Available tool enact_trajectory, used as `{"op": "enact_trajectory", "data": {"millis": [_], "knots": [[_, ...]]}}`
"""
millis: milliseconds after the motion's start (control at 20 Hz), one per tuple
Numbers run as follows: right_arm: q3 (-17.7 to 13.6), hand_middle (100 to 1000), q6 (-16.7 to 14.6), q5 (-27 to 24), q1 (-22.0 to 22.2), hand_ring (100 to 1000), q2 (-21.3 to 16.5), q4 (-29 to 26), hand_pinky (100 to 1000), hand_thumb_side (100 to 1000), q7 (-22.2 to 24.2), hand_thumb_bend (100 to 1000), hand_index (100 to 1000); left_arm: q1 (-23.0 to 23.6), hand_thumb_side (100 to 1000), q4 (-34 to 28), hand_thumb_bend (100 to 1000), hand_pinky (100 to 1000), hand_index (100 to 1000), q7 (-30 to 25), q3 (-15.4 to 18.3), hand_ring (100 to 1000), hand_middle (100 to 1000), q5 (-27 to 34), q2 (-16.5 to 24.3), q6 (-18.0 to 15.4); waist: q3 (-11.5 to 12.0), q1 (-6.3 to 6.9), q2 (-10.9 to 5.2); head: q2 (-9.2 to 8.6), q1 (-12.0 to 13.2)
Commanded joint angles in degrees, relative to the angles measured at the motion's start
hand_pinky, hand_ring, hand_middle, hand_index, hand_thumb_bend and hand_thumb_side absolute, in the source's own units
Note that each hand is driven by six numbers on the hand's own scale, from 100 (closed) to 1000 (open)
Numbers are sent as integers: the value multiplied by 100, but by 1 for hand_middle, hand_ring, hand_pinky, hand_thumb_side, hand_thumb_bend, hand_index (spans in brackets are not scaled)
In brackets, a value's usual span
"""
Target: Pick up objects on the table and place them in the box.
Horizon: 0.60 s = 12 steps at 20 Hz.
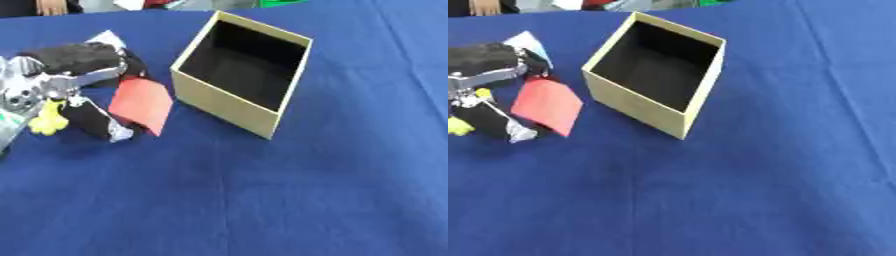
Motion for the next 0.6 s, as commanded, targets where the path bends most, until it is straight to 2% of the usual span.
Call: {"op": "enact_trajectory", "data": {"millis": [50, 300, 600], "knots": [[-58, 668, -18, -31, -48, 742, -140, -93, 844, 847, -16, 100, 779, -221, 245, 54, 100, 690, 575, 128, 231, 529, 443, 219, 65, 107, -15, -27, -155, 39, -9], [-52, 668, -27, -41, -72, 741, -139, -93, 844, 843, -18, 100, 779, -535, 258, 361, 100, 672, 560, 228, 342, 511, 430, 483, -75, 183, -46, -20, -177, 73, 1], [-39, 668, -39, -56, -115, 741, -134, -93, 845, 839, -11, 100, 779, -1041, 261, 905, 100, 667, 559, 387, 456, 507, 428, 435, -377, 174, -108, 1, -195, 47, 33]]}}
